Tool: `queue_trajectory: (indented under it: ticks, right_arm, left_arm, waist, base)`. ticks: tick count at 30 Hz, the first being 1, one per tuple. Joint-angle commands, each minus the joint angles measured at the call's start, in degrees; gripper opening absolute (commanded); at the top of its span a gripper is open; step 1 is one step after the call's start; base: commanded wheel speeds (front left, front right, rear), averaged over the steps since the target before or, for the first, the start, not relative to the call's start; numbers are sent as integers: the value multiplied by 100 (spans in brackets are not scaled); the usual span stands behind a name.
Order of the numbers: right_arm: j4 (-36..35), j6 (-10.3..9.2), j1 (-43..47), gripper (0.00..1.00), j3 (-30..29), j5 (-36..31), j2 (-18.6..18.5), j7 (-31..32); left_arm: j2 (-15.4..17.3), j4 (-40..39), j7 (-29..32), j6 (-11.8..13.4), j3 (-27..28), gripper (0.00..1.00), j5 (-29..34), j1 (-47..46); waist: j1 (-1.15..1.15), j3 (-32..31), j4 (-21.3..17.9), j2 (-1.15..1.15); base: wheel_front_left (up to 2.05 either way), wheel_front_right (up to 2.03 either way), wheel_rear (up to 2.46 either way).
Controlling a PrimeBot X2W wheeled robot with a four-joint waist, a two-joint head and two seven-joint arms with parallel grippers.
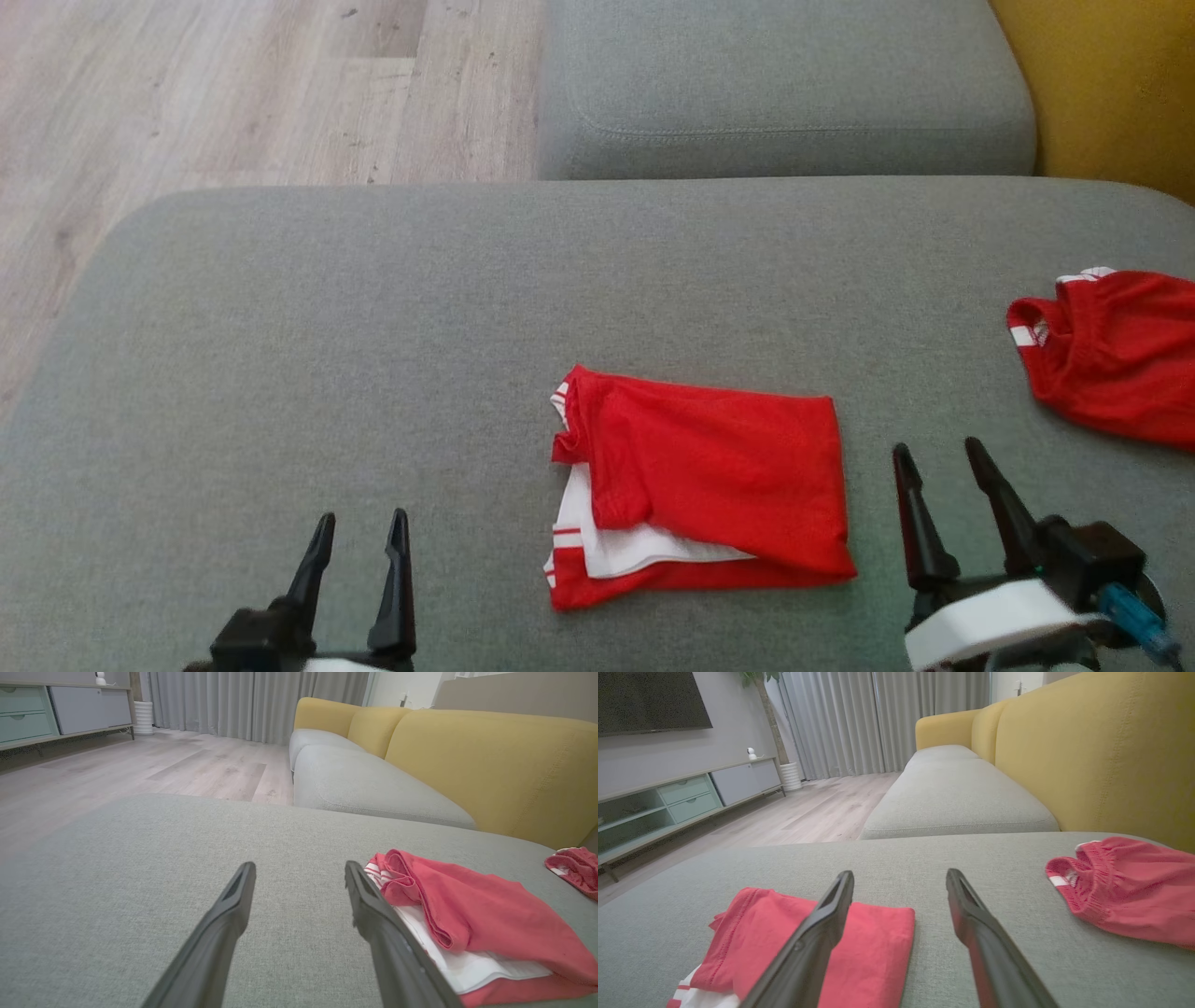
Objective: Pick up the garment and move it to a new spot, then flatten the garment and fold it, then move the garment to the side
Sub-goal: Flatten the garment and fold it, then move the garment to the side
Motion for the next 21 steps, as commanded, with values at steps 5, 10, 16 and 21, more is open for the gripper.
queue_trajectory:
  ticks: [5,10,16,21]
  right_arm:
    - [-381,39,11,100,-20,59,-28,-37]
    - [-418,39,43,100,-61,101,-28,-7]
    - [-394,39,45,100,-65,131,-28,22]
    - [-312,39,-11,100,-109,186,-28,252]
  left_arm:
    - [-13,-104,-110,-58,396,100,25,-24]
    - [-19,-102,-115,-110,443,100,74,16]
    - [-15,-111,-117,-125,482,100,114,20]
    - [-20,-148,-117,-127,494,100,148,-32]
  waist:
    - [1,-40,-17,0]
    - [1,-44,5,0]
    - [1,-42,32,0]
    - [1,31,78,0]
  base:
    - [0,0,0]
    - [0,0,0]
    - [0,0,0]
    - [0,0,0]
